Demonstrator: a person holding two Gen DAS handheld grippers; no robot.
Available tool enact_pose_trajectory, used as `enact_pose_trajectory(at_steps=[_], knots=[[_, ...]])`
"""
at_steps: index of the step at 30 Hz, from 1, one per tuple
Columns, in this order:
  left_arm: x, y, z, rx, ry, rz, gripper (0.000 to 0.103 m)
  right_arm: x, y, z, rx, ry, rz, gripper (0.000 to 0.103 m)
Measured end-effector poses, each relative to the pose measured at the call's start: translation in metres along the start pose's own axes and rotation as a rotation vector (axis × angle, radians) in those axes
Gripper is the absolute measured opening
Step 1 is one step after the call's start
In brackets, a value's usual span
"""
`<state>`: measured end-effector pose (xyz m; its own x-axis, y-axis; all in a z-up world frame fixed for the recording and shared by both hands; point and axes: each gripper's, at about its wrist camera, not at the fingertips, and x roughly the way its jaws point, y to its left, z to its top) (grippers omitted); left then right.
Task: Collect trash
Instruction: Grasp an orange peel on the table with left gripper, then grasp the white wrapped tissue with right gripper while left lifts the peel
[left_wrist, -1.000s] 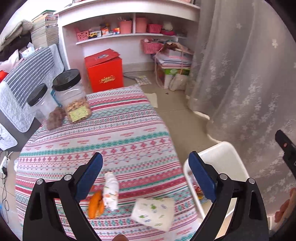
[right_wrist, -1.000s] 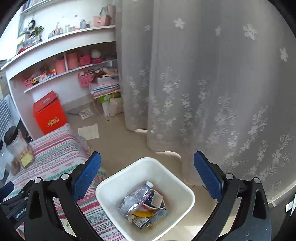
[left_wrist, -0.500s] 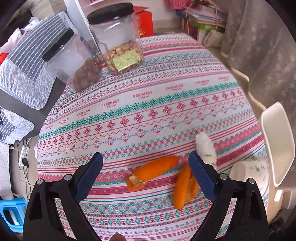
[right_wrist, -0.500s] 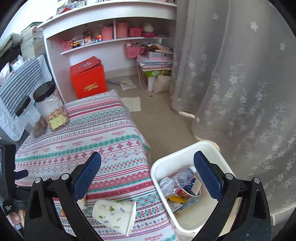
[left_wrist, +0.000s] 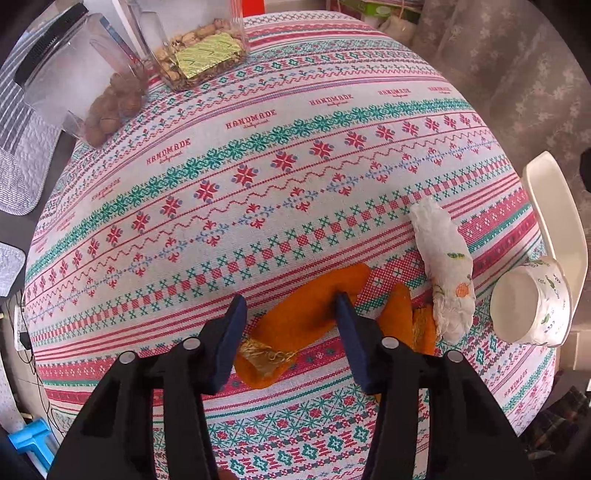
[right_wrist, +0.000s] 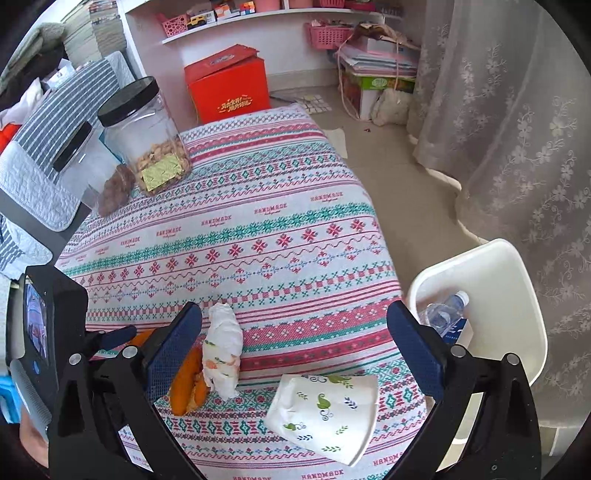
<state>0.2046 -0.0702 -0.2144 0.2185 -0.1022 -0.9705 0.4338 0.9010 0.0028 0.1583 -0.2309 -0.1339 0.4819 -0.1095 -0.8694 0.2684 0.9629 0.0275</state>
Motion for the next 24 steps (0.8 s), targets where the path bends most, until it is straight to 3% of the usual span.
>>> enact_pose_trajectory(at_steps=[2,5,8,15,20,24], knots=[[-0.002,-0.002,-0.004,0.018,-0.002,-0.008,0.038,0.008,0.007,-0.001,-0.008,0.028,0.018,0.096],[-0.009,0.004,-0.014,-0.004,-0.005,-0.031,0.019,0.022,0.018,-0.005,-0.024,0.076,0.027,0.096],[-0.03,0.027,-0.019,-0.081,-0.046,-0.01,0.015,0.035,0.027,-0.008,-0.034,0.116,0.036,0.096],[-0.15,0.105,-0.045,-0.366,-0.299,0.01,0.015,0.054,0.051,-0.008,-0.043,0.15,0.034,0.096],[-0.215,0.149,-0.1,-0.608,-0.487,-0.1,0.015,0.07,0.069,-0.015,-0.084,0.185,-0.012,0.095],[-0.211,0.173,-0.124,-0.707,-0.503,-0.086,0.015,0.08,0.075,-0.019,-0.086,0.208,-0.036,0.064]])
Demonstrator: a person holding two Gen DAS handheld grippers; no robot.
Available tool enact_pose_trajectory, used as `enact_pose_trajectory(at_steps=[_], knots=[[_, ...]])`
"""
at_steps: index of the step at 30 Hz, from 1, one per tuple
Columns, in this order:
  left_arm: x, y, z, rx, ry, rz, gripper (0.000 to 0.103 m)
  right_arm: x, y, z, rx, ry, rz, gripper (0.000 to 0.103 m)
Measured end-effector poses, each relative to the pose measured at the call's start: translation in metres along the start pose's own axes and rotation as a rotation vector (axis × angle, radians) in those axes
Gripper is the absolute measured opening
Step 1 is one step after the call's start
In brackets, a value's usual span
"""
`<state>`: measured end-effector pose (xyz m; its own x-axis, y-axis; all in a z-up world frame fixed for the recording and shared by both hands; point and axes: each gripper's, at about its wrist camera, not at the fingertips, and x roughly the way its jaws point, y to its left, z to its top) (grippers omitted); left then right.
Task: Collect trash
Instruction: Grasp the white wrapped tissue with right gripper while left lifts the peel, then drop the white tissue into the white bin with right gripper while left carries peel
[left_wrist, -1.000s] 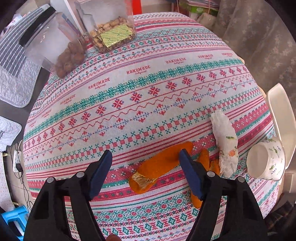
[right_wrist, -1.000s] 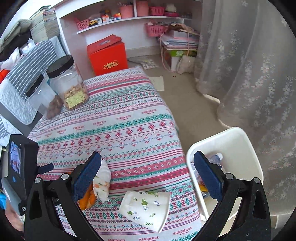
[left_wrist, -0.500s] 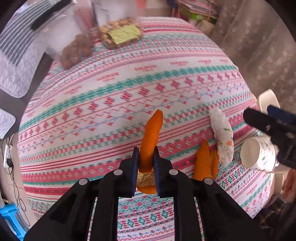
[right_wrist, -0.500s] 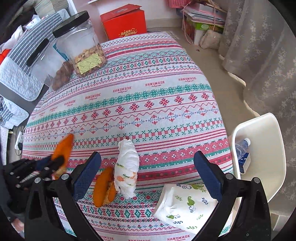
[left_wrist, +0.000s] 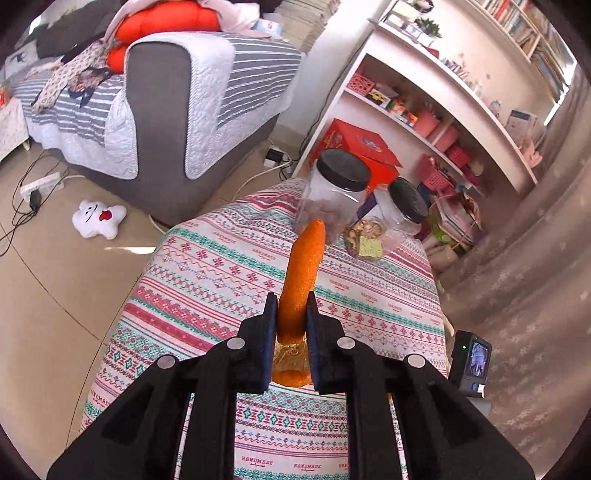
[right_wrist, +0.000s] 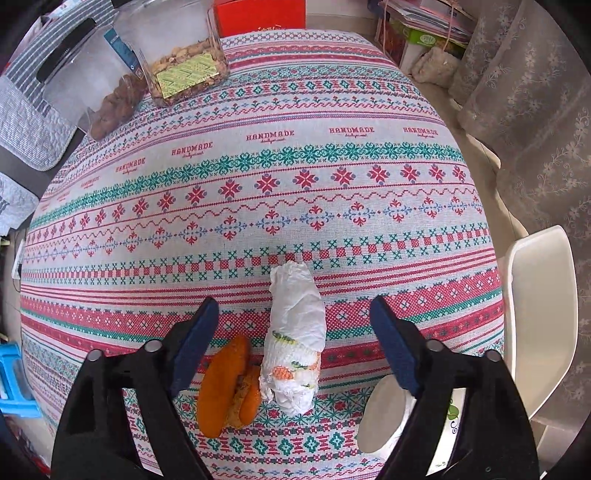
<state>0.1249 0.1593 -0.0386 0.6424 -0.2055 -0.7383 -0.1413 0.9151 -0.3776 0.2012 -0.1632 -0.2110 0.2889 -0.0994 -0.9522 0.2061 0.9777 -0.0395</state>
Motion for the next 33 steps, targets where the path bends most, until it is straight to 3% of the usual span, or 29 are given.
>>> enact_pose_trajectory(at_steps=[2,5,9,13,21,29,33], knots=[[0.006,0.001,-0.001,0.032,0.008,0.024,0.015,0.006,0.0,0.0,0.014,0.015,-0.003,0.04],[0.012,0.004,-0.001,0.043,0.014,0.047,0.015,0.014,-0.002,0.001,0.049,0.024,0.002,0.028],[0.023,0.011,0.0,0.038,0.01,0.088,0.015,0.007,-0.003,0.006,0.084,-0.018,0.051,0.026],[0.033,0.021,0.001,-0.004,0.019,0.083,0.015,-0.019,-0.001,0.017,0.118,-0.105,0.136,0.026],[0.033,0.017,0.002,-0.015,-0.046,0.078,0.015,-0.088,0.02,0.025,0.094,-0.352,0.281,0.026],[0.026,-0.003,0.001,0.022,-0.104,0.035,0.015,-0.145,0.039,0.015,0.003,-0.541,0.355,0.026],[0.02,-0.01,0.0,0.029,-0.146,0.037,0.015,-0.168,0.041,0.007,-0.025,-0.642,0.333,0.026]])
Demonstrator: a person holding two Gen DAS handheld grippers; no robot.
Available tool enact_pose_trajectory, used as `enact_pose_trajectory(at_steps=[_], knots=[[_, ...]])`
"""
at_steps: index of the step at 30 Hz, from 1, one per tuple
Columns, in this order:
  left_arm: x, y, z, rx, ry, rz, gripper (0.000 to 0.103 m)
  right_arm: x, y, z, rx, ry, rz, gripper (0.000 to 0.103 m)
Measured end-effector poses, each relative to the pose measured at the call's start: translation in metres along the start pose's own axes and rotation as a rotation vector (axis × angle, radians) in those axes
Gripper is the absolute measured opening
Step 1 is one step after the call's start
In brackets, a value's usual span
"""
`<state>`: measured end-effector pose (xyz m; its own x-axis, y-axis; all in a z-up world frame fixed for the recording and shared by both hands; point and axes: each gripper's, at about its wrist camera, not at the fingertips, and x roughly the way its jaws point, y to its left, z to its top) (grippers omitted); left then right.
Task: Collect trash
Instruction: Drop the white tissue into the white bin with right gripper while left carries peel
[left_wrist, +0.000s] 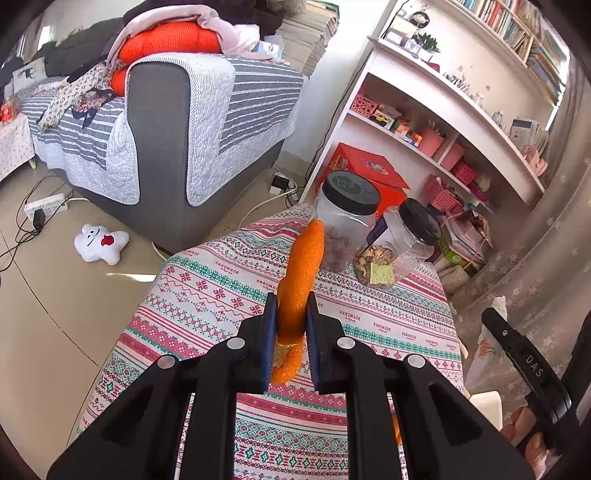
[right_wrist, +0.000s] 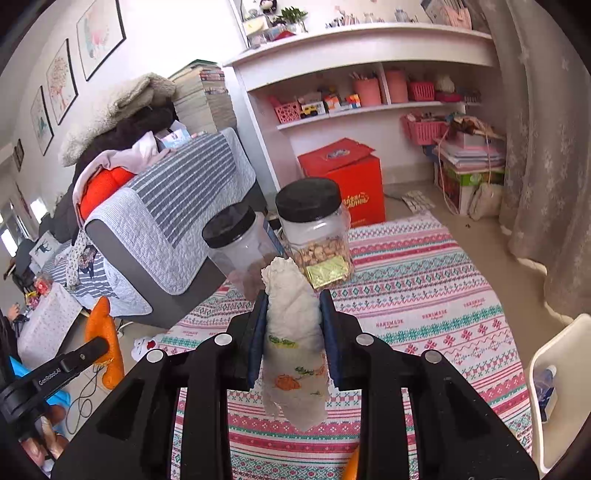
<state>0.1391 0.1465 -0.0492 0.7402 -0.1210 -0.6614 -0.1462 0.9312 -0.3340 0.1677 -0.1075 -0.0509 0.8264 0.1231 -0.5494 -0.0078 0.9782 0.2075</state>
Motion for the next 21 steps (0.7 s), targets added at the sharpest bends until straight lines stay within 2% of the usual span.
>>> enact_pose_trajectory(at_steps=[4,8,14,21], knots=[[-0.009,-0.015,0.0,0.031,-0.061,0.009,0.015,-0.012,-0.001,0.003,-0.027,-0.066,-0.032,0.026],[-0.012,-0.031,-0.003,0.064,-0.083,0.015,0.015,-0.02,-0.004,0.003,-0.049,-0.111,-0.076,0.026],[-0.011,-0.048,-0.009,0.086,-0.085,-0.004,0.015,-0.033,-0.017,0.005,-0.065,-0.158,-0.158,0.026],[-0.01,-0.077,-0.02,0.117,-0.089,-0.03,0.015,-0.056,-0.052,0.01,-0.059,-0.209,-0.292,0.027]])
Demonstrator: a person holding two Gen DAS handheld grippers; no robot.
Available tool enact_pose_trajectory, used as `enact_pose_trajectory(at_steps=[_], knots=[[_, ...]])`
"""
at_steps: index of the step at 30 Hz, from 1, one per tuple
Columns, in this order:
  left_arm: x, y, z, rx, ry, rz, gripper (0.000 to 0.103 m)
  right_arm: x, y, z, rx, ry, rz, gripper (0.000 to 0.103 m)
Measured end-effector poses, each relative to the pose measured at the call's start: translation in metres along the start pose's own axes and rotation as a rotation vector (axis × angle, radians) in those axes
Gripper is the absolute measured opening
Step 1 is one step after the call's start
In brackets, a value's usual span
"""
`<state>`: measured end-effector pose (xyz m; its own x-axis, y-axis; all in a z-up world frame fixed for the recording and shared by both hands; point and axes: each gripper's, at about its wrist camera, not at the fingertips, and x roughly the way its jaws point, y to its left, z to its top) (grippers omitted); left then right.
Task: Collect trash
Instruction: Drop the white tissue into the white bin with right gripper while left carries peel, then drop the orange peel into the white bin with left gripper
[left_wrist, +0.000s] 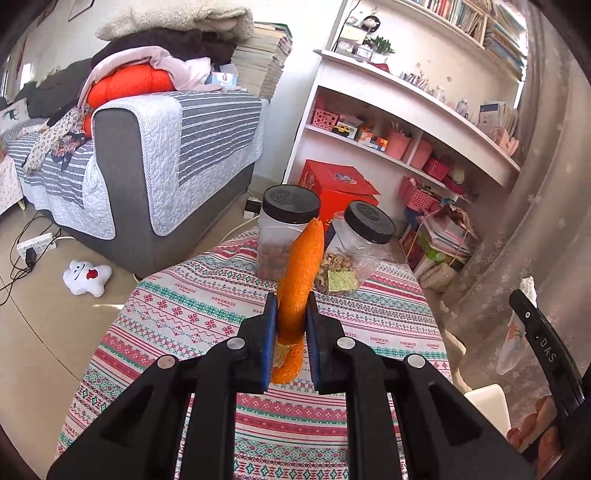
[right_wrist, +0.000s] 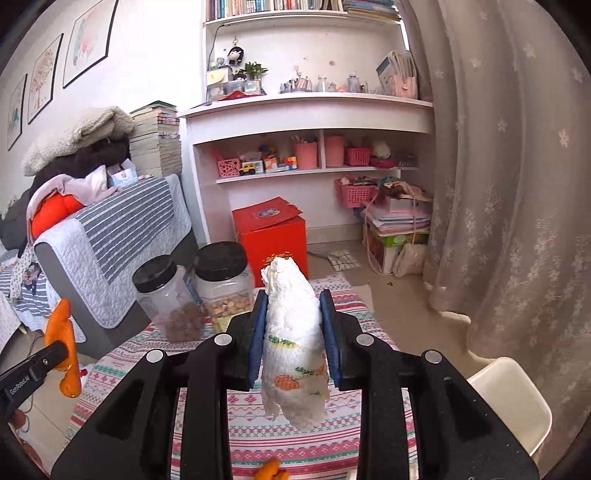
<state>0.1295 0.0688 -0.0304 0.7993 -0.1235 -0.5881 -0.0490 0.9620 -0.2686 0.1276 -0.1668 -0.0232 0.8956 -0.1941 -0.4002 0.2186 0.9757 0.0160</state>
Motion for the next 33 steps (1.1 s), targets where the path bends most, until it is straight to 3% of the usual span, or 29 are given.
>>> enact_pose_trajectory(at_steps=[7,13,15,16,17,23,33], knots=[[0.003,-0.04,-0.014,0.054,0.006,-0.036,0.015,-0.009,-0.064,0.003,0.044,-0.004,-0.183,0.027],[0.006,-0.077,-0.03,0.103,0.031,-0.081,0.015,-0.013,-0.138,0.0,0.111,0.063,-0.361,0.03],[0.006,-0.092,-0.035,0.124,0.037,-0.103,0.015,-0.018,-0.162,-0.002,0.136,0.081,-0.403,0.048],[0.006,-0.101,-0.038,0.137,0.04,-0.114,0.015,-0.022,-0.173,-0.002,0.147,0.081,-0.419,0.076],[0.007,-0.11,-0.042,0.152,0.045,-0.127,0.015,-0.027,-0.183,-0.002,0.162,0.071,-0.434,0.092],[0.01,-0.171,-0.06,0.219,0.083,-0.208,0.015,-0.062,-0.249,0.002,0.283,-0.001,-0.554,0.096],[0.005,-0.308,-0.088,0.318,0.188,-0.439,0.015,-0.09,-0.326,-0.004,0.472,0.011,-0.608,0.096]])
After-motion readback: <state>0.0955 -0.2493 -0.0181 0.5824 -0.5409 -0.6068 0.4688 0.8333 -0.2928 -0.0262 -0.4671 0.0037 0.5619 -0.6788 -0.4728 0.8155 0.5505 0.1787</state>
